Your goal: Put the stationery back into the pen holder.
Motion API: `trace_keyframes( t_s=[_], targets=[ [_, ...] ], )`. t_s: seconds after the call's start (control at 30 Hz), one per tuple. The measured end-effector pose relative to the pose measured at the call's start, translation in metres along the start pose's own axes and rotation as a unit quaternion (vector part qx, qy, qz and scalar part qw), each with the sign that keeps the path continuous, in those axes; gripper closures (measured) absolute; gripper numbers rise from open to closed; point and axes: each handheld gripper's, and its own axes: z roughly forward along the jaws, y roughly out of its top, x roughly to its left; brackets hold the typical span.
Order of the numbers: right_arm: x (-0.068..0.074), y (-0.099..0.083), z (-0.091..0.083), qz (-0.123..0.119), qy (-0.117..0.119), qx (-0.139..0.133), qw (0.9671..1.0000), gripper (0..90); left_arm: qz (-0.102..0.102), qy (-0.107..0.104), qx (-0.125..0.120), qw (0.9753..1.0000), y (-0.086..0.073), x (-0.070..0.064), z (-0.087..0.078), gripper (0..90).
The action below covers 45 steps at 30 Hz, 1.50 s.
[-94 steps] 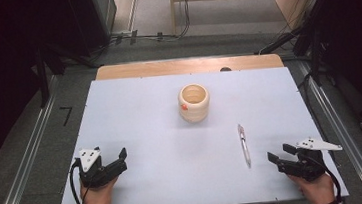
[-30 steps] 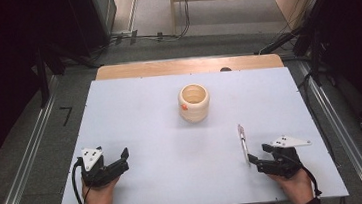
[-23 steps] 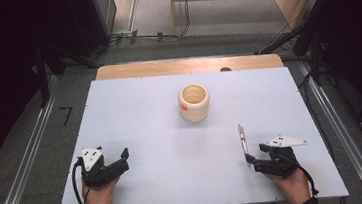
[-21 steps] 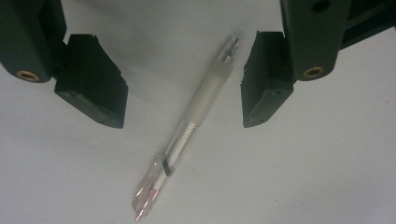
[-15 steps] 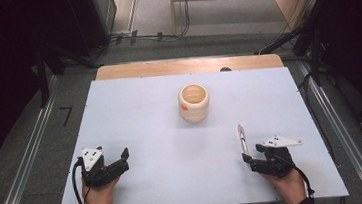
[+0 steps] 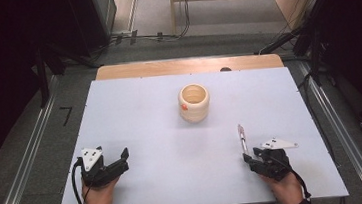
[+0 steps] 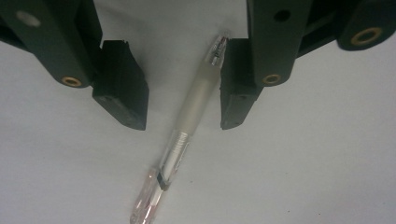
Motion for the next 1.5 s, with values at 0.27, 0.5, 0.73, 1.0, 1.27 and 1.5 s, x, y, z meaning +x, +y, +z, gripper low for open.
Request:
trace_keyframes(
  t_s=[0.27,0.5,0.73,1.0,1.27,1.5],
  targets=[
    [0.005,-0.001,0.0,-0.003,-0.001,0.003,1.0,64.5,0.0,0.0,0.0,1.0,0.0,0.0,0.0,12.2],
    [0.01,-0.001,0.0,0.021,-0.009,0.004,0.9997,69.3,0.0,0.0,0.0,1.0,0.0,0.0,0.0,12.3],
    [0.017,-0.001,0.0,0.032,-0.029,0.003,0.9991,73.5,0.0,-0.001,-0.001,1.0,0.0,-0.001,0.0,12.3],
    [0.017,-0.002,0.0,0.052,-0.029,-0.001,0.9982,78.5,0.0,-0.003,-0.001,1.0,0.0,0.0,-0.001,12.3],
    [0.017,-0.001,-0.001,0.051,-0.03,-0.011,0.9982,78.8,-0.002,-0.004,-0.002,1.0,0.0,0.0,-0.001,12.3],
    [0.016,0.002,-0.005,0.04,-0.035,-0.025,0.9983,78.9,-0.001,-0.004,-0.002,1.0,0.0,0.0,-0.001,12.4]
  ],
)
